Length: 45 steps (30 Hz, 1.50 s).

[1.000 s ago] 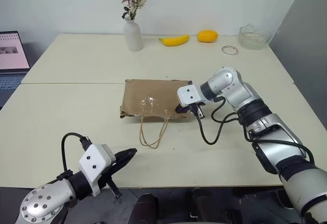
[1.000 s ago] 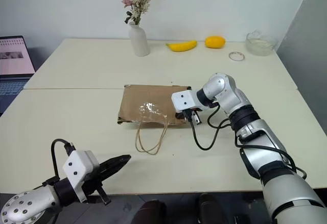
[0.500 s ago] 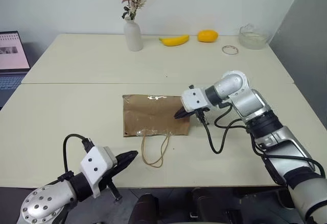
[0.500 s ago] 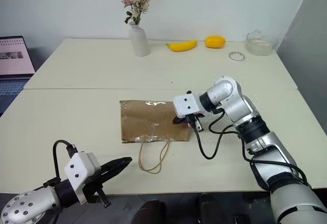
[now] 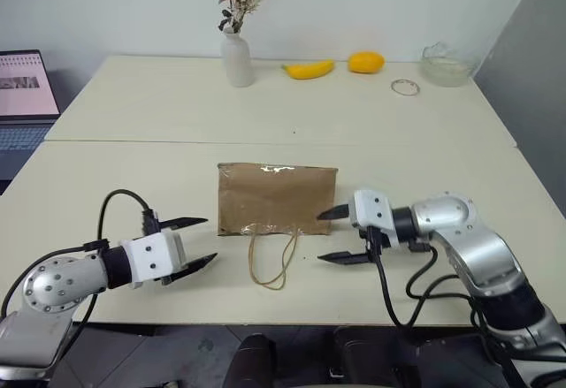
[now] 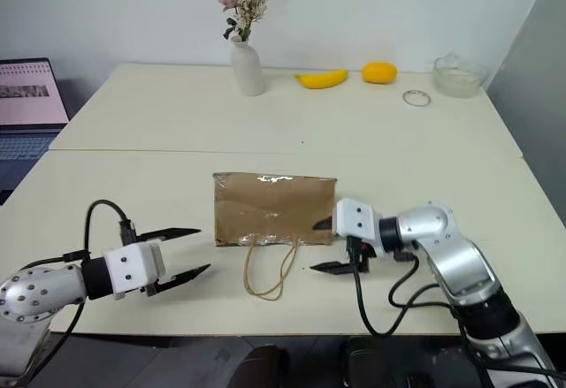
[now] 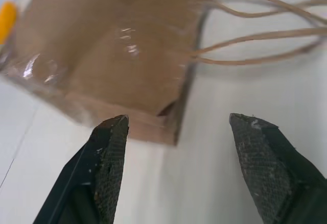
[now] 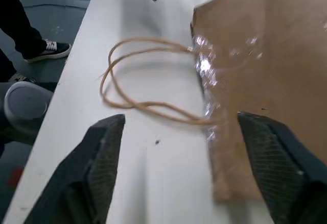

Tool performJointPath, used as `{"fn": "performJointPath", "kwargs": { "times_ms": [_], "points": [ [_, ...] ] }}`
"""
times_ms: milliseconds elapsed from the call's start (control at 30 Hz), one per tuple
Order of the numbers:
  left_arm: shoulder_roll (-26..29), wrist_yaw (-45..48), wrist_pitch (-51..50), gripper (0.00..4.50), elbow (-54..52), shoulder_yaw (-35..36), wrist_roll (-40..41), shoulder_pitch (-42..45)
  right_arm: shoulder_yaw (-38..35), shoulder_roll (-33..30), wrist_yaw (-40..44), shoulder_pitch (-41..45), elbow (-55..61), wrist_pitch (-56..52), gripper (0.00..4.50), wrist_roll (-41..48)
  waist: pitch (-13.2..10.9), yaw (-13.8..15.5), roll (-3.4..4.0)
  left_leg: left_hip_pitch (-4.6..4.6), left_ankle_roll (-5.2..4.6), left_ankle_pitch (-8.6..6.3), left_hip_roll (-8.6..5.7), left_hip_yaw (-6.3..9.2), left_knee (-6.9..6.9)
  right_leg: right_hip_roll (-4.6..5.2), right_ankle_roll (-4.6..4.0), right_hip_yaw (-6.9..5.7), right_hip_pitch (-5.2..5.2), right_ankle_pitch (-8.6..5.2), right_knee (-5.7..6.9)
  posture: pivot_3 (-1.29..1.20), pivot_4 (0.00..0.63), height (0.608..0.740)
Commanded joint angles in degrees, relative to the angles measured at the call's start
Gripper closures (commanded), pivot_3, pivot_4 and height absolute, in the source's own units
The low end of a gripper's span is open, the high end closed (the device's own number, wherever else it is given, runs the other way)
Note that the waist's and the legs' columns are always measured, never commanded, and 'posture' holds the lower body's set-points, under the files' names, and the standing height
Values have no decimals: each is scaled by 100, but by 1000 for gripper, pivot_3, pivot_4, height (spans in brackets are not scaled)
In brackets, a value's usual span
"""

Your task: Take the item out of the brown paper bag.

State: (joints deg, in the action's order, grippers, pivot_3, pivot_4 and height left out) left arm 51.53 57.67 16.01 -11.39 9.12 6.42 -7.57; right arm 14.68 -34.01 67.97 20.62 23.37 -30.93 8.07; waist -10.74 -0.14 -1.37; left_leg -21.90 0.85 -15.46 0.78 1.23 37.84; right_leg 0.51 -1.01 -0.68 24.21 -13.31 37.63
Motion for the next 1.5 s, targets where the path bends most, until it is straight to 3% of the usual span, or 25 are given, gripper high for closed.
{"fn": "performJointPath", "kwargs": {
  "times_ms": [33,300,700,800,1067,1267,1500],
  "points": [
    [-39,156,478,1345,199,-386,-78,437,-98,-108,-278,-120,604,-286,1021,232,0,1,0,0,0,0,-1,-2,1,2,1,1,0,1,0,0,150,740],
    [-533,-4,734,1345,518,-1289,-587,1289,-132,-266,-669,-296,976,-675,1021,533,1,-5,-2,-2,0,0,1,0,1,-4,42,-3,-3,23,-3,0,150,740],
    [-1050,-187,1076,1345,863,-2064,-1004,1898,-294,-679,-870,-394,1156,-811,1021,1010,1,-2,-3,-4,0,0,0,1,2,-5,52,-4,-7,27,-14,0,150,740],
    [-1230,-103,600,1961,596,-2178,-750,1893,-296,-732,-912,-477,1196,-766,976,1055,1,-1,-3,-10,0,0,0,2,1,-6,57,-5,-8,31,-24,0,150,740],
    [-1490,-327,-2084,4473,-279,-1685,611,2333,-359,-769,-1009,-727,1459,-942,976,1429,0,-4,-5,-13,-1,1,0,8,7,-18,71,-7,-14,39,-34,0,150,740],
    [-1528,-444,-3048,4473,-496,-1514,966,2852,200,-517,-1139,-593,1394,-897,976,1371,1,-29,-6,-12,-1,0,-2,5,6,-36,73,-2,-16,40,-40,0,150,740],
    [-1615,-464,-3325,4473,-268,-1472,1046,3362,1050,132,-1296,396,939,-927,976,1079,1,-34,-6,-12,0,1,-3,10,8,-38,73,-3,-16,41,-38,0,150,740]
  ]
}}
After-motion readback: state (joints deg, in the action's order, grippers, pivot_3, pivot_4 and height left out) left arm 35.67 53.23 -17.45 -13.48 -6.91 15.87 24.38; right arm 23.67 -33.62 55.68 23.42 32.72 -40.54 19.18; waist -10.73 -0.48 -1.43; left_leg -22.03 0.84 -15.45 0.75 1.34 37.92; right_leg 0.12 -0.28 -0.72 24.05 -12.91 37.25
